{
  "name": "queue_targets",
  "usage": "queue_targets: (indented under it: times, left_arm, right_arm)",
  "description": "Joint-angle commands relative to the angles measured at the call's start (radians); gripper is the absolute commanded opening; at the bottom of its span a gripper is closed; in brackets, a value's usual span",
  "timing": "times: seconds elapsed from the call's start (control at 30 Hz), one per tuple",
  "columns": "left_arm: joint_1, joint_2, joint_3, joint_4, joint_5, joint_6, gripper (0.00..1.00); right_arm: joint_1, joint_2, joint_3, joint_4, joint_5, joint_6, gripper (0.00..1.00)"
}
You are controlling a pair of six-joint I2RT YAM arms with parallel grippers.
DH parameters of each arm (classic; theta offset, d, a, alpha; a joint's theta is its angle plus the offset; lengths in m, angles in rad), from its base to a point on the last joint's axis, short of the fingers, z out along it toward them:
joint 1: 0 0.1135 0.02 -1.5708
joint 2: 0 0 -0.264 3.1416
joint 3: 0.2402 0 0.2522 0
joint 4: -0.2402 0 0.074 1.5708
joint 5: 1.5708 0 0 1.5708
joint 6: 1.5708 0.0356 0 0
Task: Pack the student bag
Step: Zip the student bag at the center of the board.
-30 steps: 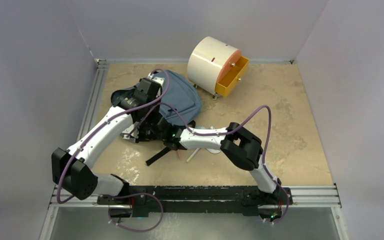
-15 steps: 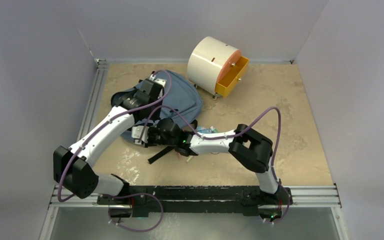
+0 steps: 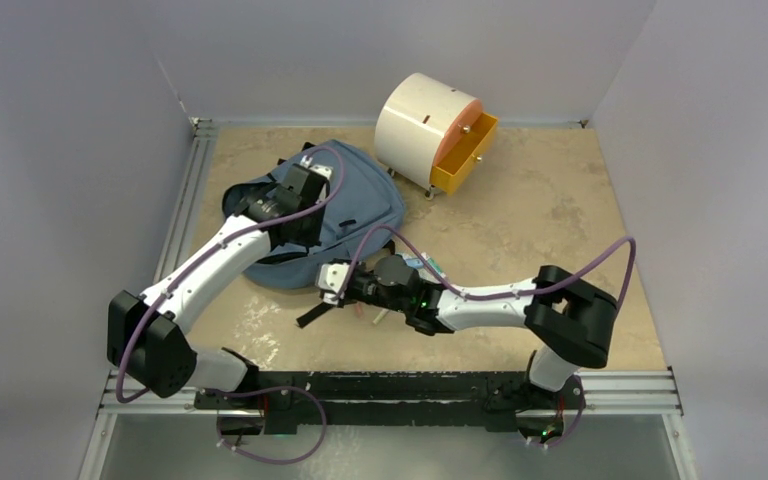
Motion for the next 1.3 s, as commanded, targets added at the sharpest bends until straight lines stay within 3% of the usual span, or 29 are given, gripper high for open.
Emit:
queue_targets:
  times: [0.0,0.17,0.3,0.4,0.63,0.9,1.03,1.27]
  left_arm:
    - [-0.005,-0.047,-0.012,0.001,0.005,-0.031,0.00]
    - [-0.005,-0.067,-0.019,-0.001,0.007,-0.043,0.00]
    - [-0.005,-0.082,-0.028,0.003,0.011,-0.055,0.00]
    - [-0.005,-0.088,-0.034,0.007,0.024,-0.062,0.00]
    - [-0.005,-0.116,-0.064,0.041,0.047,-0.066,0.00]
    - [-0.005,-0.124,-0.070,0.047,0.059,-0.069,0.00]
    - [-0.004,-0.132,-0.075,0.045,0.054,-0.071,0.00]
    - [-0.004,-0.140,-0.085,0.046,0.045,-0.083,0.00]
  right_arm:
    - [-0.025,-0.052,-0.036,0.024,0.086,-0.066,0.44]
    - [-0.115,-0.042,0.005,-0.040,-0.014,-0.053,0.53]
    - [-0.193,-0.043,-0.036,0.097,-0.148,-0.009,0.56]
    - [-0.209,-0.014,-0.015,0.109,-0.197,-0.054,0.56]
    - [-0.234,0.101,0.172,-0.168,-0.387,-0.245,0.56]
    - [-0.260,0.172,0.257,-0.262,-0.497,-0.305,0.56]
    - [-0.262,0.194,0.276,-0.293,-0.505,-0.305,0.47]
    - [-0.268,0.212,0.275,-0.299,-0.498,-0.295,0.12]
